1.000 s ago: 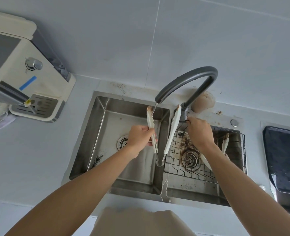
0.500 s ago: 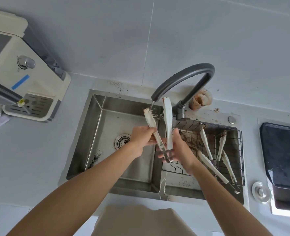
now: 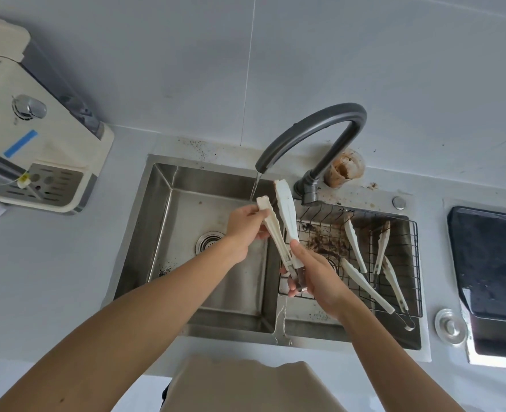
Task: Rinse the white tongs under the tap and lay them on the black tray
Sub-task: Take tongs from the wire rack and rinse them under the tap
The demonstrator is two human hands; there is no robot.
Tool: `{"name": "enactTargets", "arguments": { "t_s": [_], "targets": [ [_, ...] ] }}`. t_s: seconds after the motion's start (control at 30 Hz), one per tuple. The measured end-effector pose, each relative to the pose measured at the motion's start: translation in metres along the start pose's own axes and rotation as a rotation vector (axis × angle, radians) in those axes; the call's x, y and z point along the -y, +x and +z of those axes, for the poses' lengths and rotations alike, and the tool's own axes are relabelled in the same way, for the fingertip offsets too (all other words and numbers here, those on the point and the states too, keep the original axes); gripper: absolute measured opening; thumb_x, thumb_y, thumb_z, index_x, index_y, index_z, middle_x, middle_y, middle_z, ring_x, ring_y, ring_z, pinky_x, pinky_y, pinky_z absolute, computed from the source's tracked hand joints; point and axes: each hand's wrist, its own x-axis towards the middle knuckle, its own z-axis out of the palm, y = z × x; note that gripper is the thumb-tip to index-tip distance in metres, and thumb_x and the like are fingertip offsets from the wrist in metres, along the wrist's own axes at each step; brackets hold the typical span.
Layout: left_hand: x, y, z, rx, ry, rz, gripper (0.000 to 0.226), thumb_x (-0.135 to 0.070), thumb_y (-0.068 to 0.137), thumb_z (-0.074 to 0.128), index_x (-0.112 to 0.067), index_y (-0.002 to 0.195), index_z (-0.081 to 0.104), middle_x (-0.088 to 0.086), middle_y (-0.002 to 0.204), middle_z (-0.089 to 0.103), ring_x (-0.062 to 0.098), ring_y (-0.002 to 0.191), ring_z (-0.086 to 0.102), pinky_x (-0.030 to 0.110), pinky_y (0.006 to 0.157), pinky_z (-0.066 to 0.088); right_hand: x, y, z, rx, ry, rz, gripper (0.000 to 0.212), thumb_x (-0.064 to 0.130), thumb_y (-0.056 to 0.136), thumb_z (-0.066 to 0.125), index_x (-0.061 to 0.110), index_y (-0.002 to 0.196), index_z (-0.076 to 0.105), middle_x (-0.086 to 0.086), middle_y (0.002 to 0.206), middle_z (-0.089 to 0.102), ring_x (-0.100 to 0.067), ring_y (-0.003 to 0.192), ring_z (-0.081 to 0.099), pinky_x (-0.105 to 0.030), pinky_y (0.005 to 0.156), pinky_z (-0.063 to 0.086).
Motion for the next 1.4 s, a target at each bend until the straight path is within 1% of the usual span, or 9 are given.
{"name": "enactTargets", "arguments": {
  "t_s": [0.13,0.23,0.43,0.53,0.73,0.97,1.07,1.17,1.4],
  "targets": [
    [-0.007,0.006,-0.004,-0.024,-0.032,0.030,0.021,-0.009,0.100,0.064,-0.006,0.119,0.072,0.012,0.104,0.077,0.020,0.081,0.076,0.025,0.063,0.063,-0.005,0.002,-0.007,-0.012,-0.021,0.009,0.061,0.052,0.099,0.059,-0.005,0.120,0.063,-0.018,0.091,0.065,-0.024,0.061,0.056,-0.039,0.061,0.057],
    [-0.010,0.005,-0.008,-0.036,-0.081,0.034,0.018,-0.008,0.099,0.066,-0.006,0.116,0.072,0.008,0.097,0.077,0.017,0.078,0.075,0.020,0.057,0.059,-0.007,0.005,-0.008,-0.011,-0.031,0.005,0.055,0.049,0.098,0.061,-0.001,0.120,0.066,-0.016,0.091,0.065,-0.024,0.063,0.058,-0.039,0.061,0.056],
    [-0.011,0.004,-0.018,-0.098,-0.113,0.074,0.008,-0.009,0.098,0.067,-0.010,0.102,0.073,0.013,0.102,0.077,0.024,0.091,0.076,0.023,0.062,0.062,-0.009,0.016,-0.007,-0.007,-0.071,0.016,0.053,0.053,0.092,0.067,0.007,0.117,0.071,-0.013,0.096,0.070,-0.026,0.072,0.063,-0.042,0.068,0.059],
    [-0.011,0.004,-0.023,-0.119,-0.118,0.082,0.011,-0.011,0.097,0.069,-0.005,0.105,0.075,0.014,0.102,0.078,0.026,0.094,0.077,0.024,0.064,0.063,-0.011,0.019,-0.007,0.000,-0.074,0.022,0.054,0.053,0.089,0.068,0.008,0.117,0.072,-0.013,0.098,0.072,-0.028,0.075,0.064,-0.044,0.072,0.060],
    [-0.012,0.008,-0.024,-0.116,-0.074,0.092,0.022,-0.024,0.095,0.075,-0.003,0.100,0.075,0.013,0.097,0.080,0.025,0.090,0.079,0.035,0.075,0.067,-0.012,0.018,-0.012,0.017,-0.067,0.012,0.054,0.050,0.093,0.068,0.004,0.119,0.069,-0.013,0.096,0.071,-0.027,0.071,0.064,-0.041,0.068,0.059],
    [-0.017,0.010,-0.021,-0.074,-0.124,0.049,0.026,-0.031,0.102,0.064,-0.008,0.102,0.077,0.009,0.094,0.081,0.021,0.084,0.079,0.031,0.072,0.066,-0.015,0.015,-0.016,-0.019,-0.060,0.013,0.054,0.045,0.094,0.069,-0.004,0.117,0.065,-0.014,0.093,0.071,-0.023,0.061,0.061,-0.035,0.060,0.055],
    [-0.016,0.010,-0.025,-0.053,-0.107,0.044,0.028,-0.032,0.100,0.066,-0.007,0.109,0.076,0.010,0.099,0.081,0.023,0.092,0.079,0.035,0.080,0.066,-0.017,0.016,-0.016,-0.058,-0.075,0.021,0.050,0.037,0.099,0.067,-0.009,0.116,0.061,-0.014,0.089,0.068,-0.021,0.056,0.056,-0.031,0.054,0.050],
    [-0.014,0.008,-0.030,0.006,-0.032,0.087,0.023,-0.029,0.095,0.073,-0.011,0.110,0.077,0.009,0.104,0.079,0.023,0.099,0.075,0.031,0.081,0.064,-0.019,0.018,-0.014,-0.078,-0.056,0.022,0.048,0.034,0.101,0.066,-0.011,0.116,0.060,-0.014,0.086,0.066,-0.020,0.053,0.050,-0.028,0.049,0.042],
    [-0.012,0.006,-0.034,0.031,0.061,0.228,0.019,-0.012,0.089,0.079,-0.015,0.108,0.077,0.001,0.104,0.076,0.011,0.096,0.070,0.022,0.079,0.062,-0.014,0.022,-0.015,-0.016,0.012,0.035,0.037,0.042,0.099,0.065,0.006,0.109,0.064,-0.015,0.085,0.059,-0.015,0.051,0.034,-0.024,0.045,0.021]
  ]
}}
